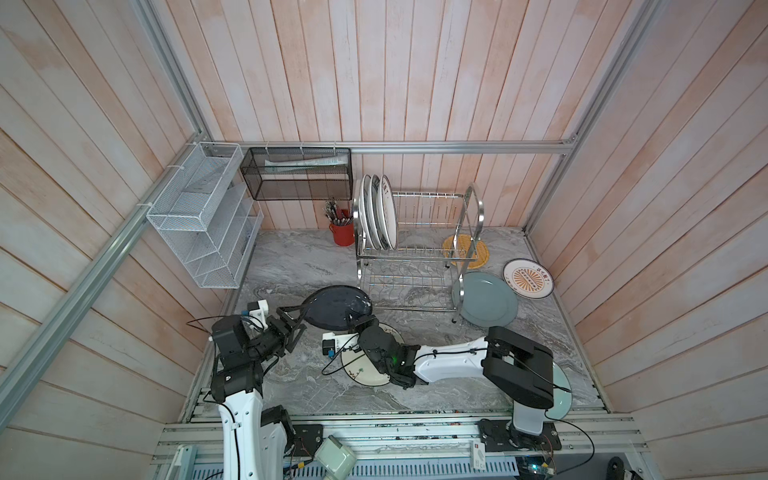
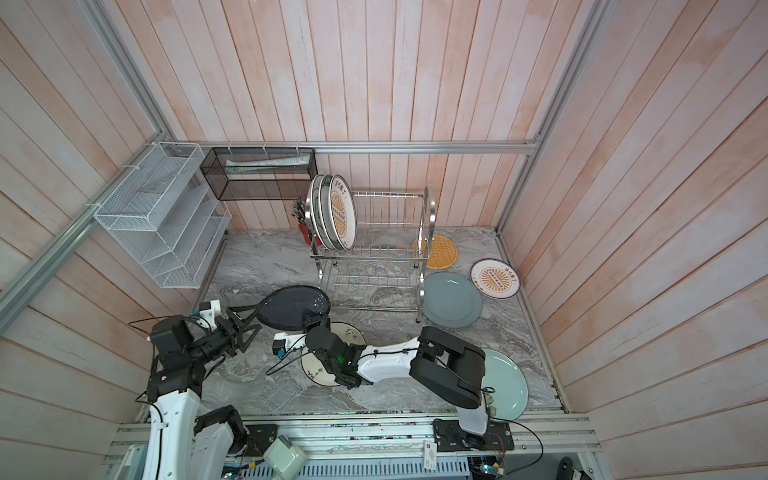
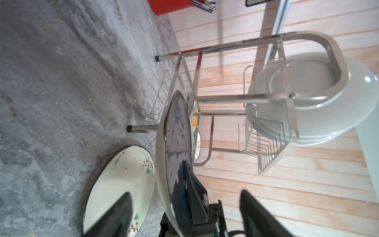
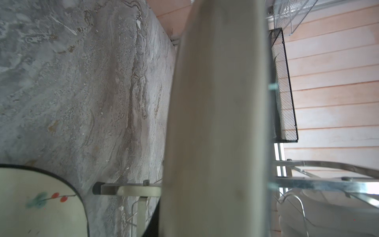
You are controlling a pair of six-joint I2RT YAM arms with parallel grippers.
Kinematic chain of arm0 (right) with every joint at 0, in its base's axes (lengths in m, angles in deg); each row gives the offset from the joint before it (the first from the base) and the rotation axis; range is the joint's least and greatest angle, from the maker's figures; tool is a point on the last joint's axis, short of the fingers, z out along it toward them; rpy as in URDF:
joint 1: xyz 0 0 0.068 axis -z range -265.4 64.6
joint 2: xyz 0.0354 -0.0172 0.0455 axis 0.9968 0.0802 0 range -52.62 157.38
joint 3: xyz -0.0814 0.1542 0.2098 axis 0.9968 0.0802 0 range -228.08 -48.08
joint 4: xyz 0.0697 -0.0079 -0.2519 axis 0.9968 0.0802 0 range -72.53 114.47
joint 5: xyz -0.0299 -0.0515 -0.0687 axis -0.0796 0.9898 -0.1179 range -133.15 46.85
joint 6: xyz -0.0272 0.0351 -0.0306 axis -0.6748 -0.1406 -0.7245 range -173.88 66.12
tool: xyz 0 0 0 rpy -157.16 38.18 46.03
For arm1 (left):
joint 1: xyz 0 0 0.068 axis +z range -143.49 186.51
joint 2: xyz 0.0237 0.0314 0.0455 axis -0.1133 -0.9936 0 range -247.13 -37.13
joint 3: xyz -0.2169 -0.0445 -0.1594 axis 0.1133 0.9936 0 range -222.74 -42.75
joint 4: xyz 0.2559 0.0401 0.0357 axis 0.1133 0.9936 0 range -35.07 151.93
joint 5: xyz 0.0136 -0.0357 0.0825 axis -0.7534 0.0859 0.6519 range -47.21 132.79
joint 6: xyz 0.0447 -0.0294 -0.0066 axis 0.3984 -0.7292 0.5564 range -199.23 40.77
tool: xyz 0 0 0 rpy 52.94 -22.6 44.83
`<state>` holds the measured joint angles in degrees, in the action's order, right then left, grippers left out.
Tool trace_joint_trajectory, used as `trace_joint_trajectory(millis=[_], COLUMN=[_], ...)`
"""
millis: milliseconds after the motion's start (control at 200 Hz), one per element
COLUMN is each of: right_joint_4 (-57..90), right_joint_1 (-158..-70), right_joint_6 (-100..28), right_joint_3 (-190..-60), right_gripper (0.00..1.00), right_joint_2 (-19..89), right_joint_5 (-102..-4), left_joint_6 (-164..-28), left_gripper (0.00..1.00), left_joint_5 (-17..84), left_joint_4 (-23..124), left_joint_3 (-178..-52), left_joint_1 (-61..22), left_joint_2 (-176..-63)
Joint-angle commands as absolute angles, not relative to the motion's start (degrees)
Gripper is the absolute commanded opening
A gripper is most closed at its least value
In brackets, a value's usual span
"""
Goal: Load the plates into the dish rack
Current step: 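Close the right gripper on the dark plate rim held by the left gripper, then carry the dark plate up to the rack with the right gripper while the left withdraws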
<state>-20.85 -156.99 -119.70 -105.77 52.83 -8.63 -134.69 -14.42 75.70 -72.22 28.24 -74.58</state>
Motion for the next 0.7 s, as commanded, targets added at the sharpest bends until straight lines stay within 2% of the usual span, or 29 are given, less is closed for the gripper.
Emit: trace_joint_trajectory(millis=[0,185,280,460,695], right_joint_4=[-19.78,-5.71,-1.59,8.79,19.46], right_joint_1=[-157.46,-157.64,-157.80,-159.02,-159.32], right_joint_6=[-107.91,-91.14,-86.23,-74.61,-61.28], right_joint_3=[-106.04,-108.97,-109.56,-112.77,-118.70], right_gripper=[0.00,0.00,0.00,0.00,0.00], right_joint_2=[43.53,34.88,31.36,24.47,14.29], right_joint_5=[-6.04,-3.00,-2.00,-1.52,-9.02], left_joint_6=[-137.43,-150.92,-153.20,-147.50,-135.86], left_gripper=[1.00,1.00,1.00,1.00,1.00], left_joint_5=[-19.72,-21.74,-21.67,-19.39,-14.81], left_joint_4=[67.27,47.99,43.56,42.78,46.15], left_joint_3=[-75.40,-77.00,-80.79,-87.73,-89.38], left_joint_1=[28.06,27.87,26.83,22.05,10.92], left_joint_2=[-74.75,-76.28,-78.59,-82.58,-83.73])
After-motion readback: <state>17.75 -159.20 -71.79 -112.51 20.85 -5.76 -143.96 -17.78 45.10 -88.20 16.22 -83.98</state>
